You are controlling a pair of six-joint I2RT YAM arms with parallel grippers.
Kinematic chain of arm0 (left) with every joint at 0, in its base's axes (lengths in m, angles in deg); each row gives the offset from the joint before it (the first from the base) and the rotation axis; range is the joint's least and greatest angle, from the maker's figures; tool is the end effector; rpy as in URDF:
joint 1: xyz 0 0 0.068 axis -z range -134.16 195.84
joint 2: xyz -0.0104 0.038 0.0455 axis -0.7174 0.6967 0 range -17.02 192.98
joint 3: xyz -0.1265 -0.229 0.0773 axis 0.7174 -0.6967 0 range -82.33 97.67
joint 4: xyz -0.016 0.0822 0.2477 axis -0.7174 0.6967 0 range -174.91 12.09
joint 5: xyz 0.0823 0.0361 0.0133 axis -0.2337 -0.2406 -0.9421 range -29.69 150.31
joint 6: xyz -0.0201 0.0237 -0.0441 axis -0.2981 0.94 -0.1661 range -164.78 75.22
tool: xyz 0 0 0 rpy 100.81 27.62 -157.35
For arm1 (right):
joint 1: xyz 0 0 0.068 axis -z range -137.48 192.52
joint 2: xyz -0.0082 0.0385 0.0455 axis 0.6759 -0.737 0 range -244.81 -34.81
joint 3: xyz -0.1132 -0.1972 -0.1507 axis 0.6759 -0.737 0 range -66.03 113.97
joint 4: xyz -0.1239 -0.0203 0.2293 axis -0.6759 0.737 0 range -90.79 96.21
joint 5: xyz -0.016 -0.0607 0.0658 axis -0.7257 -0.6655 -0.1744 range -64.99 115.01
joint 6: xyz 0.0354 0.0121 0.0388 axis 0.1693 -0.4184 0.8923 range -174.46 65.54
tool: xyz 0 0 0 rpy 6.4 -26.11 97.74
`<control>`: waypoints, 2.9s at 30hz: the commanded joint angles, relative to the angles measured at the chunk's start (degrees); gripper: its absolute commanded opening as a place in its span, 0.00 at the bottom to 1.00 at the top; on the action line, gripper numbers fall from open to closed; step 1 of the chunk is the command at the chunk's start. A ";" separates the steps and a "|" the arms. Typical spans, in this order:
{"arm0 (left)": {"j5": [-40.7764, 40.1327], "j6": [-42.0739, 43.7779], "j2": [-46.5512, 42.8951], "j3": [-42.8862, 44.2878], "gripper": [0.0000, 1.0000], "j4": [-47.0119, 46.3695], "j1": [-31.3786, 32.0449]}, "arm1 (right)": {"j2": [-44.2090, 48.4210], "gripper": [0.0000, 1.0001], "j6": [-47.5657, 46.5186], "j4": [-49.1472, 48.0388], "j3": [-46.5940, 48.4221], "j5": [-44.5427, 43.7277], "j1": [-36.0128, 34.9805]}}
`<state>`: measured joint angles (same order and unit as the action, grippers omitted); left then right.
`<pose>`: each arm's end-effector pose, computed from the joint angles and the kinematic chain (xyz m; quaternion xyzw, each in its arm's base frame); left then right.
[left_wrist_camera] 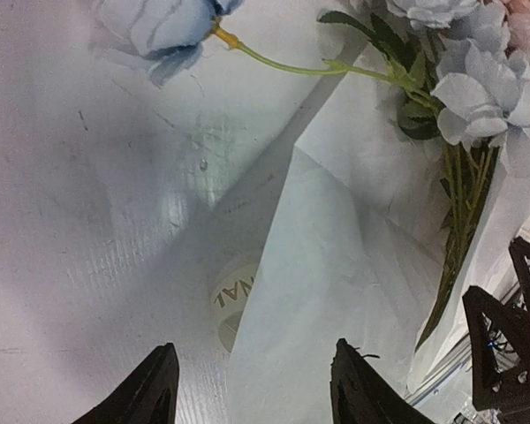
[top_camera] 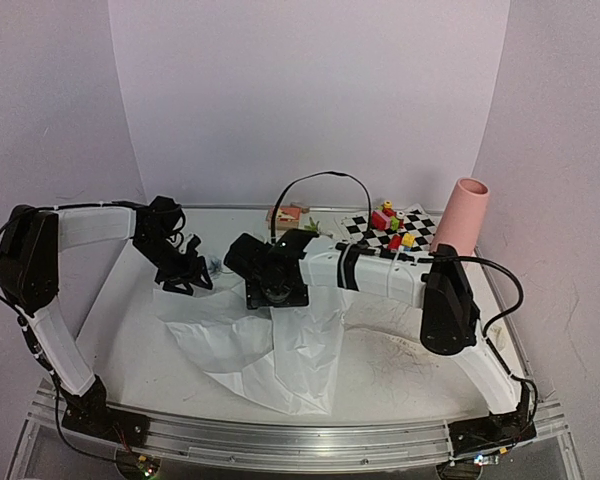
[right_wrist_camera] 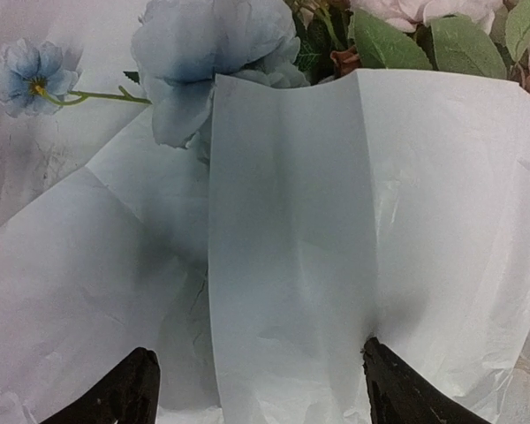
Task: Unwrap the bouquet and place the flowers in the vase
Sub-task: Unfold the wrapping paper at the center of the board.
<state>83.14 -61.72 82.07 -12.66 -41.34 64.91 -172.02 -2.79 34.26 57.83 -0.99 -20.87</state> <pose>0.3129 -0.1228 0.2040 0.0472 0.9687 -0.2310 0.0774 0.2541 0.4725 0.2154 -0.0135 0.9143 0.1790 0.3631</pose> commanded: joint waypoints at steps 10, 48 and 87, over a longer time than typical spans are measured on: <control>12.02 3.83 2.01 -3.94 0.51 -2.17 -2.11 | -6.69 0.77 -7.65 12.28 9.81 -11.47 -2.92; 1.55 2.14 1.71 -6.04 0.00 -12.18 -2.96 | 27.71 0.43 -3.95 5.81 -25.14 -7.91 -2.73; -9.37 0.43 -2.40 -17.81 0.00 -29.48 0.71 | -4.74 0.94 -9.91 9.96 9.05 -8.86 -7.64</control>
<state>74.55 -60.52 81.57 -29.67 -68.65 65.18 -174.21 -10.84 38.66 64.70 -6.15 -26.82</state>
